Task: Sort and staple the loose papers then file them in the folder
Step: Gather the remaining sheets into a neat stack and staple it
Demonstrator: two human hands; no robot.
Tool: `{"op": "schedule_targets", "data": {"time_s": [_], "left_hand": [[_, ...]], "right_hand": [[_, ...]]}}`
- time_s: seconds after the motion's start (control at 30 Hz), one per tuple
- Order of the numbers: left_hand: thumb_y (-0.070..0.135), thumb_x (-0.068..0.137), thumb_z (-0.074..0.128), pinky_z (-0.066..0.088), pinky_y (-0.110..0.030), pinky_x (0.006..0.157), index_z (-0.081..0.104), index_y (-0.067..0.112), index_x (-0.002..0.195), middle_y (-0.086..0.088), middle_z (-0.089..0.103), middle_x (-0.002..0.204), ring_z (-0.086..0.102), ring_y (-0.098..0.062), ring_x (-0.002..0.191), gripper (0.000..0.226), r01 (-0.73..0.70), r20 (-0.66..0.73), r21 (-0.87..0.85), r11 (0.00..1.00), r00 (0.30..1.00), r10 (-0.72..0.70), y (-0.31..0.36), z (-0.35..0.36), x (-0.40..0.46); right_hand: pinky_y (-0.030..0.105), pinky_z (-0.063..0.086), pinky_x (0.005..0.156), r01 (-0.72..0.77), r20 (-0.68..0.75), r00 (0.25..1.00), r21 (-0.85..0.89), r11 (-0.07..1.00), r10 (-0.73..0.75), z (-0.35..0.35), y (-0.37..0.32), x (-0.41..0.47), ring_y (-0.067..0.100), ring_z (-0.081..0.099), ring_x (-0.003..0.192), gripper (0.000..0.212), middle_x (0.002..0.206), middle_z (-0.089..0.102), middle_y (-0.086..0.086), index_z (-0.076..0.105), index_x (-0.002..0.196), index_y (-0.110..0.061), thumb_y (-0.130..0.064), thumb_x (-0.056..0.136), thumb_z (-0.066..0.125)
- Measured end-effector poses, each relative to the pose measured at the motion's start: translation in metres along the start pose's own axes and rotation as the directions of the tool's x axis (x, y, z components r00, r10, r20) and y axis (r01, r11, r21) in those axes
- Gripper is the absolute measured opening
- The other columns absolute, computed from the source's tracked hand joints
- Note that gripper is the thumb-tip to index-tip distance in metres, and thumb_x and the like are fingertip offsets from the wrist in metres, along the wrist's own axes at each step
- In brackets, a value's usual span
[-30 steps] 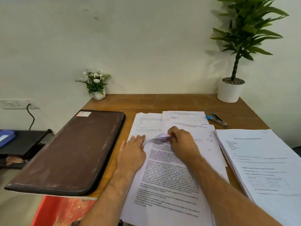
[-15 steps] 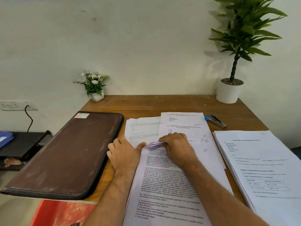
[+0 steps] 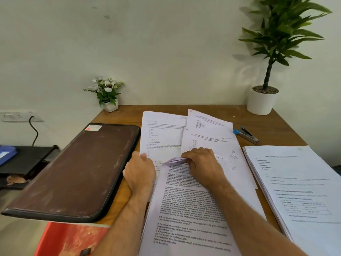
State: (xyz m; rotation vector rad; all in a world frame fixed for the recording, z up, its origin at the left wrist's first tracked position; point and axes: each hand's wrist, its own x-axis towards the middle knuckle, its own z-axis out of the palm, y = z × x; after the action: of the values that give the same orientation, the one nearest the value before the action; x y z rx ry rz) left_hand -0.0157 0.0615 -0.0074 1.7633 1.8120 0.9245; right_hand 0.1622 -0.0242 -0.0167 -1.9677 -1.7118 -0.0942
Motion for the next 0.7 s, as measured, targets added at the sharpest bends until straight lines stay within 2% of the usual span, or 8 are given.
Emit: {"op": "schedule_targets", "data": {"time_s": [0.13, 0.2, 0.27, 0.4, 0.47, 0.57, 0.63, 0.7], "left_hand": [[0.023, 0.107, 0.04, 0.045, -0.044, 0.083, 0.047, 0.014, 0.093, -0.011, 0.067, 0.099, 0.05, -0.024, 0.083, 0.018, -0.015, -0.035, -0.032, 0.999, 0.999, 0.014, -0.0019, 0.0006, 0.0052], [0.021, 0.107, 0.04, 0.041, -0.041, 0.076, 0.046, 0.012, 0.094, -0.012, 0.065, 0.1, 0.049, -0.024, 0.083, 0.017, -0.007, -0.045, -0.052, 0.999, 0.999, 0.005, -0.0027, 0.0008, 0.0044], [0.02, 0.107, 0.04, 0.037, -0.038, 0.074, 0.046, 0.011, 0.094, -0.013, 0.064, 0.099, 0.048, -0.024, 0.083, 0.017, -0.004, -0.048, -0.054, 0.999, 0.999, 0.002, -0.0028, 0.0009, 0.0038], [0.021, 0.107, 0.039, 0.039, -0.038, 0.073, 0.048, 0.011, 0.096, -0.011, 0.064, 0.098, 0.05, -0.024, 0.082, 0.017, -0.024, -0.064, -0.063, 0.998, 0.998, 0.02, -0.0012, 0.0017, 0.0063], [0.021, 0.107, 0.04, 0.042, -0.039, 0.074, 0.046, 0.015, 0.095, -0.008, 0.064, 0.098, 0.051, -0.023, 0.082, 0.015, -0.043, -0.064, -0.073, 0.996, 0.997, 0.038, -0.0016, 0.0019, 0.0068], [0.023, 0.106, 0.043, 0.052, -0.044, 0.081, 0.051, 0.023, 0.103, 0.006, 0.063, 0.099, 0.057, -0.02, 0.086, 0.009, -0.081, -0.012, -0.123, 0.989, 0.997, 0.08, -0.0026, 0.0011, 0.0016], [0.032, 0.105, 0.047, 0.05, -0.036, 0.076, 0.057, 0.026, 0.109, 0.012, 0.063, 0.097, 0.06, -0.016, 0.087, 0.012, -0.102, 0.015, -0.192, 0.976, 0.994, 0.106, -0.0009, -0.0015, -0.0025], [0.039, 0.103, 0.054, 0.044, -0.029, 0.069, 0.062, 0.028, 0.106, 0.015, 0.064, 0.092, 0.061, -0.012, 0.083, 0.015, -0.127, 0.004, -0.219, 0.967, 0.991, 0.131, 0.0005, -0.0031, -0.0028]], "right_hand": [[0.035, 0.04, 0.094, 0.009, -0.096, 0.995, -0.008, 1.0, -0.01, -0.0002, 0.0025, 0.001, 0.019, 0.06, 0.092, 0.035, 0.098, 0.072, -0.009, 0.073, 0.108, -0.026, -0.004, 0.084, 0.062], [0.034, 0.04, 0.092, 0.008, -0.136, 0.991, -0.005, 1.0, -0.008, 0.0, 0.0028, -0.0001, 0.018, 0.06, 0.09, 0.035, 0.096, 0.072, -0.009, 0.073, 0.106, -0.026, -0.002, 0.081, 0.064], [0.033, 0.04, 0.091, 0.012, -0.159, 0.987, -0.01, 1.0, -0.013, 0.0004, 0.0033, -0.0011, 0.017, 0.059, 0.09, 0.035, 0.095, 0.071, -0.01, 0.073, 0.105, -0.026, -0.003, 0.081, 0.065], [0.033, 0.04, 0.09, 0.023, -0.182, 0.983, -0.013, 1.0, -0.025, -0.0001, 0.0058, 0.0018, 0.017, 0.059, 0.089, 0.034, 0.095, 0.071, -0.01, 0.073, 0.105, -0.027, -0.004, 0.081, 0.066], [0.034, 0.041, 0.09, 0.027, -0.181, 0.983, -0.018, 0.999, -0.03, -0.0003, 0.0049, 0.003, 0.018, 0.06, 0.09, 0.033, 0.096, 0.072, -0.01, 0.074, 0.105, -0.026, -0.004, 0.081, 0.067], [0.035, 0.042, 0.09, 0.028, -0.176, 0.984, -0.025, 0.999, -0.032, -0.0005, 0.0042, 0.0, 0.019, 0.06, 0.09, 0.033, 0.097, 0.072, -0.009, 0.074, 0.106, -0.025, -0.004, 0.081, 0.066], [0.036, 0.042, 0.089, 0.028, -0.172, 0.984, -0.027, 0.999, -0.032, -0.0009, 0.0039, -0.0027, 0.019, 0.061, 0.091, 0.033, 0.097, 0.073, -0.008, 0.074, 0.106, -0.025, -0.005, 0.082, 0.064], [0.037, 0.042, 0.089, 0.03, -0.167, 0.985, -0.022, 0.999, -0.033, -0.0008, 0.0041, -0.0024, 0.019, 0.061, 0.091, 0.032, 0.097, 0.073, -0.007, 0.074, 0.105, -0.025, -0.007, 0.082, 0.062]]}}
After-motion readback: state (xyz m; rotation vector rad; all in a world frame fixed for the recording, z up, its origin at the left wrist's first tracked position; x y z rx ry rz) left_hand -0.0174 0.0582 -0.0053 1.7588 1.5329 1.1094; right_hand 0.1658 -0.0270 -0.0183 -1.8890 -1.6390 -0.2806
